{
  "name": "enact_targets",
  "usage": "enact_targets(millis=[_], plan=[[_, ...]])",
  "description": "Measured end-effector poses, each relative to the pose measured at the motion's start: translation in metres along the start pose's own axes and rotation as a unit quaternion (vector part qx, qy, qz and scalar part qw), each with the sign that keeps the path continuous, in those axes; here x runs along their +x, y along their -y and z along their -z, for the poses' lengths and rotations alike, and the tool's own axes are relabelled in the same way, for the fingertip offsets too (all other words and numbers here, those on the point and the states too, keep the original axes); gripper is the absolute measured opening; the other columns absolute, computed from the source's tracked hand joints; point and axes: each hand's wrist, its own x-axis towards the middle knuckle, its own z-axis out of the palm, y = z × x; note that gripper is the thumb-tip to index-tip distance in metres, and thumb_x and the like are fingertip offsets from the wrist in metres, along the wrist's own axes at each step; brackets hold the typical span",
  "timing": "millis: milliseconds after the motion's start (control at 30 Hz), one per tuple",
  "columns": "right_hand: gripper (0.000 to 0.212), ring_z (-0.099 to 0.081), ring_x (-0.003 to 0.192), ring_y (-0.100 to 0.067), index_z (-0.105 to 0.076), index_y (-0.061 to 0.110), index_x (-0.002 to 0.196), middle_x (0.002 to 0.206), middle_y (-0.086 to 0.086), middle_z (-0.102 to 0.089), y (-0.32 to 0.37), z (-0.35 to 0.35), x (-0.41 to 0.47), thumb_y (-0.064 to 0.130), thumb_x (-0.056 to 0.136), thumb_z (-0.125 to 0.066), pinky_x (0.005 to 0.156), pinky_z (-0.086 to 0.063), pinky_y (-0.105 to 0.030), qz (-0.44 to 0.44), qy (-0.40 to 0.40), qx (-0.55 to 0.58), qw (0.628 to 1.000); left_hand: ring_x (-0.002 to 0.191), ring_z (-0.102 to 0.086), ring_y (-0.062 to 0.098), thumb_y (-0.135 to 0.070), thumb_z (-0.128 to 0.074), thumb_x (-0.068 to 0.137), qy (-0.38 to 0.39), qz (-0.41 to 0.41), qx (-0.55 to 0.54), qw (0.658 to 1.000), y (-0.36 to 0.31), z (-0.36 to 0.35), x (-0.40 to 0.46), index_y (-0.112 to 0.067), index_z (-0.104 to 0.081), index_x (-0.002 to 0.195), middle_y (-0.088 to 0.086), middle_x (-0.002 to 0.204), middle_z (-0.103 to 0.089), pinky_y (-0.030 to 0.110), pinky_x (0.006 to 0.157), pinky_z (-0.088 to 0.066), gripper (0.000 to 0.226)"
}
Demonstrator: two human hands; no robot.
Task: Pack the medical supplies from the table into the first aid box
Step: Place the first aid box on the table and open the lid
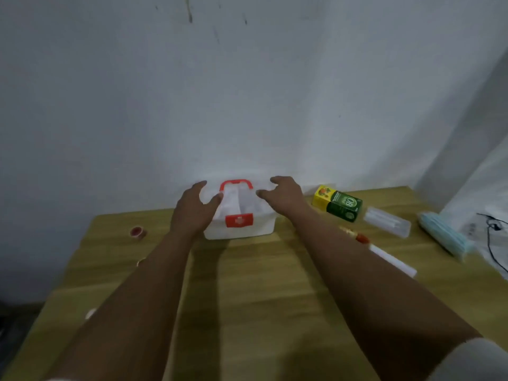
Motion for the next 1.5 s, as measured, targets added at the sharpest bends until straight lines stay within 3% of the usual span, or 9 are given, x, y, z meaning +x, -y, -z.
enact_targets(millis=[233, 467, 600, 700, 800, 967, 1200, 1400, 1500], plan=[[0.056, -0.056, 0.129, -0.032, -0.057, 0.000, 0.137, 0.142, -0.016, -0.058, -0.014, -0.001, -0.078, 0.037, 0.096, -0.068, 0.104, -0.047, -0.038, 0.046, -0.039, -0.040, 0.997, 0.142, -0.044, 0.028, -0.058, -0.063, 0.093, -0.007, -0.023, -0.025, 0.999, 0.009, 0.005, -0.061, -0.024, -0.048, 0.152, 0.005, 0.158, -0.045, 0.043, 0.110, -0.039, 0.070], [0.027, -0.062, 0.115, -0.026, -0.072, 0.017, 0.121, 0.131, -0.007, -0.061, -0.040, -0.021, -0.154, 0.023, 0.100, -0.057, 0.095, -0.053, -0.041, 0.265, -0.137, -0.118, 0.947, 0.138, -0.048, 0.033, -0.060, -0.063, 0.091, 0.006, -0.042, -0.023, 0.999, 0.008, 0.009, -0.121, -0.024, -0.047, 0.151, 0.008, 0.157, -0.045, 0.053, 0.103, -0.050, 0.072], [0.056, -0.055, 0.127, -0.029, -0.061, 0.020, 0.136, 0.137, -0.009, -0.058, -0.067, -0.030, -0.168, 0.052, 0.090, -0.065, 0.116, -0.035, -0.057, 0.363, -0.115, -0.205, 0.902, 0.135, -0.048, 0.035, -0.039, -0.055, 0.102, 0.011, -0.056, -0.065, 0.996, 0.016, 0.005, -0.145, -0.027, -0.038, 0.154, 0.010, 0.159, -0.041, 0.044, 0.098, -0.047, 0.056], [0.083, -0.044, 0.139, -0.027, -0.047, 0.023, 0.146, 0.147, -0.007, -0.049, -0.078, -0.036, -0.164, 0.060, 0.077, -0.076, 0.121, -0.027, -0.058, 0.369, -0.106, -0.293, 0.876, 0.140, -0.043, 0.034, -0.017, -0.067, 0.095, 0.079, -0.077, -0.089, 0.990, 0.030, 0.005, -0.154, -0.031, -0.022, 0.161, 0.005, 0.164, -0.031, 0.043, 0.098, -0.050, 0.082], [0.073, -0.045, 0.138, -0.029, -0.047, 0.022, 0.144, 0.145, -0.007, -0.051, -0.080, -0.044, -0.159, 0.050, 0.081, -0.073, 0.117, -0.031, -0.061, 0.389, -0.139, -0.284, 0.865, 0.144, -0.039, 0.029, -0.014, -0.087, 0.076, 0.100, -0.113, -0.077, 0.986, 0.039, -0.001, -0.163, -0.035, -0.011, 0.162, -0.001, 0.164, -0.027, 0.044, 0.102, -0.052, 0.116], [0.055, -0.053, 0.132, -0.033, -0.059, 0.021, 0.142, 0.138, -0.013, -0.060, -0.088, -0.047, -0.146, 0.042, 0.091, -0.056, 0.112, -0.034, -0.061, 0.465, -0.178, -0.228, 0.837, 0.144, -0.039, 0.021, -0.029, -0.089, 0.077, 0.006, -0.129, -0.121, 0.984, 0.043, -0.012, -0.174, -0.034, -0.016, 0.161, -0.005, 0.163, -0.033, 0.044, 0.109, -0.045, 0.112], [0.038, -0.061, 0.121, -0.024, -0.070, 0.027, 0.131, 0.129, -0.006, -0.068, -0.072, -0.034, -0.134, 0.042, 0.100, -0.053, 0.101, -0.048, -0.051, 0.464, -0.158, -0.144, 0.860, 0.142, -0.043, 0.026, -0.023, -0.093, 0.072, 0.006, -0.082, -0.158, 0.984, 0.047, -0.018, -0.169, -0.041, 0.015, 0.160, 0.000, 0.164, -0.034, 0.046, 0.108, -0.044, 0.140], [0.027, -0.067, 0.100, -0.017, -0.076, 0.021, 0.114, 0.106, 0.000, -0.075, -0.007, 0.019, -0.112, 0.037, 0.099, -0.060, 0.090, -0.052, -0.036, 0.364, -0.033, -0.027, 0.931, 0.144, -0.039, 0.020, -0.049, -0.098, 0.054, 0.003, -0.063, -0.173, 0.983, 0.051, -0.016, -0.164, -0.041, 0.006, 0.162, -0.006, 0.162, -0.034, 0.044, 0.112, -0.042, 0.150], [0.030, -0.060, 0.073, -0.018, -0.074, 0.007, 0.094, 0.080, -0.006, -0.069, 0.025, 0.036, -0.085, 0.035, 0.098, -0.064, 0.072, -0.046, -0.034, 0.301, -0.015, -0.004, 0.954, 0.135, -0.045, 0.018, -0.062, -0.093, 0.055, 0.012, -0.056, -0.164, 0.985, 0.045, -0.012, -0.157, -0.041, -0.022, 0.154, -0.015, 0.152, -0.042, 0.037, 0.098, -0.051, 0.123]])
